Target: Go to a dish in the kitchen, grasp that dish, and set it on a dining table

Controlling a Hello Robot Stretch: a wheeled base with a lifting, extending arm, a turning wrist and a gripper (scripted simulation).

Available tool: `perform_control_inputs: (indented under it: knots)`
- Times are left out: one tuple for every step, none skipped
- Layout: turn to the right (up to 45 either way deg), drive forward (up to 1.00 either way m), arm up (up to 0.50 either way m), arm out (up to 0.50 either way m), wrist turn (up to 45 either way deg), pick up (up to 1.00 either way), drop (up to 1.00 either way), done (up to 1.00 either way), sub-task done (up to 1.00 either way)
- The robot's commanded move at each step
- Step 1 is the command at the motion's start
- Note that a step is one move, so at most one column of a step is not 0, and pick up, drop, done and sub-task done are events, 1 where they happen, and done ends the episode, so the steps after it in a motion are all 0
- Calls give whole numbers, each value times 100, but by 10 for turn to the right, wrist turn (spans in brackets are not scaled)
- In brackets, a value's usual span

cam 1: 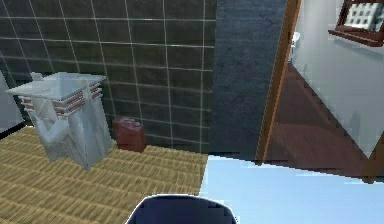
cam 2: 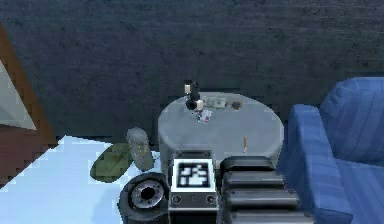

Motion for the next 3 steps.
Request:
perform_control_inputs:
  knots:
    - [0, 0, 0, 48, 0, 0, 0, 0, 0]
    - [0, 0, 0, 0, 450, 0, 0, 0, 0]
    - [0, 0, 0, 0, 450, 0, 0, 0, 0]
